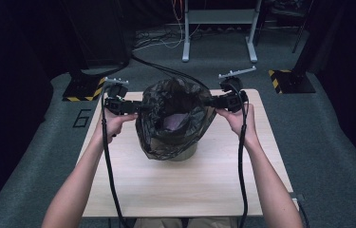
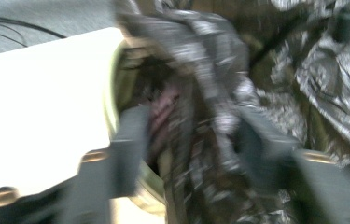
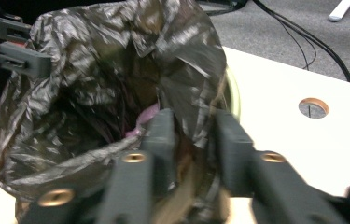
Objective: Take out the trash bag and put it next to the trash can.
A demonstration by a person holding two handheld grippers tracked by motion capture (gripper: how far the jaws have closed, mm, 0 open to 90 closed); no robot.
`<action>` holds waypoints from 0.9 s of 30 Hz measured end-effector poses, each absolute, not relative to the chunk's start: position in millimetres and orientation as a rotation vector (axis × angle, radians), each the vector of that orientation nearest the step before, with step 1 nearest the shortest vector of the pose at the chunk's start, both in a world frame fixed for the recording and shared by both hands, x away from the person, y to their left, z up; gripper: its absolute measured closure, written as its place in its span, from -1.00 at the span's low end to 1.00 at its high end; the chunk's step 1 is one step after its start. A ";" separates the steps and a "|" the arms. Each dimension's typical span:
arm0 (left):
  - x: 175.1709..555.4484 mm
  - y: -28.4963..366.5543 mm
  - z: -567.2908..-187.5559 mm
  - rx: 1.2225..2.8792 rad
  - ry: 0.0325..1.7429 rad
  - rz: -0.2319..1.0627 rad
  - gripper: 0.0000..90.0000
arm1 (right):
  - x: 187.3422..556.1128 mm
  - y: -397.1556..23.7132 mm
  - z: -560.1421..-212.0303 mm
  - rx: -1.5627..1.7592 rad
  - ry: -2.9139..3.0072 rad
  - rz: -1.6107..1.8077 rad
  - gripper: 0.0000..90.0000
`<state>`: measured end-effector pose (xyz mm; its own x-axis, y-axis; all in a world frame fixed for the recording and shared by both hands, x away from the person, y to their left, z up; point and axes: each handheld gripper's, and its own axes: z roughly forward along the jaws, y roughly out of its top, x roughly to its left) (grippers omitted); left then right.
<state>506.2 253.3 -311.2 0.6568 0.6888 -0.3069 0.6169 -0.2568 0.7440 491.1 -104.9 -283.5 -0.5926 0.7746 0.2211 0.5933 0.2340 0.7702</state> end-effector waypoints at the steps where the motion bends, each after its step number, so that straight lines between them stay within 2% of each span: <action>1: 506.2 253.3 -311.2 1.958 1.020 0.099 0.56 | 491.0 -105.4 -284.7 1.293 2.295 1.278 0.82; 2: 506.1 250.6 -311.3 1.981 1.011 0.107 0.72 | 490.6 -105.4 -284.6 1.288 2.297 1.273 0.91; 3: 506.1 248.3 -310.2 1.991 1.004 0.114 0.72 | 490.6 -105.4 -284.6 1.288 2.297 1.273 0.91; 4: 506.3 246.9 -308.3 1.999 0.994 0.121 0.96 | 490.5 -105.1 -281.5 1.258 2.292 1.276 0.98; 5: 507.1 244.1 -298.9 1.994 0.984 0.143 0.99 | 490.0 -104.5 -277.5 1.242 2.287 1.280 0.99; 8: 509.4 241.4 -284.5 1.983 0.967 0.168 0.99 | 489.8 -100.5 -260.4 1.180 2.253 1.300 0.99; 9: 512.4 235.4 -264.9 1.972 0.952 0.198 0.99 | 490.3 -98.5 -253.7 1.161 2.242 1.311 0.99; 10: 512.4 235.4 -264.9 1.972 0.952 0.198 0.99 | 491.1 -95.8 -245.1 1.140 2.225 1.323 0.99; 11: 515.8 228.7 -246.2 1.965 0.935 0.224 0.99 | 492.3 -93.4 -238.4 1.125 2.220 1.334 0.99; 16: 527.2 209.5 -208.3 1.953 0.916 0.273 0.99 | 496.3 -78.2 -208.8 1.059 2.192 1.360 1.00; 20: 535.5 193.8 -192.4 1.955 0.911 0.286 0.99 | 496.8 -66.9 -188.0 1.009 2.182 1.400 0.99; 23: 543.4 179.6 -193.0 1.976 0.915 0.262 0.99 | 496.3 -62.5 -187.7 0.999 2.208 1.433 0.99; 25: 548.4 172.5 -200.6 1.988 0.929 0.231 0.99 | 495.7 -53.7 -199.3 1.003 2.249 1.414 0.79; 27: 552.4 166.9 -209.3 2.008 0.941 0.206 0.99 | 496.2 -47.1 -216.5 1.013 2.287 1.413 0.69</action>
<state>552.4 166.9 -209.3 0.6986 0.6869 -0.2004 0.5401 -0.3225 0.7773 496.2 -47.1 -216.5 -0.7201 0.6818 0.1290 0.4205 0.2809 0.8627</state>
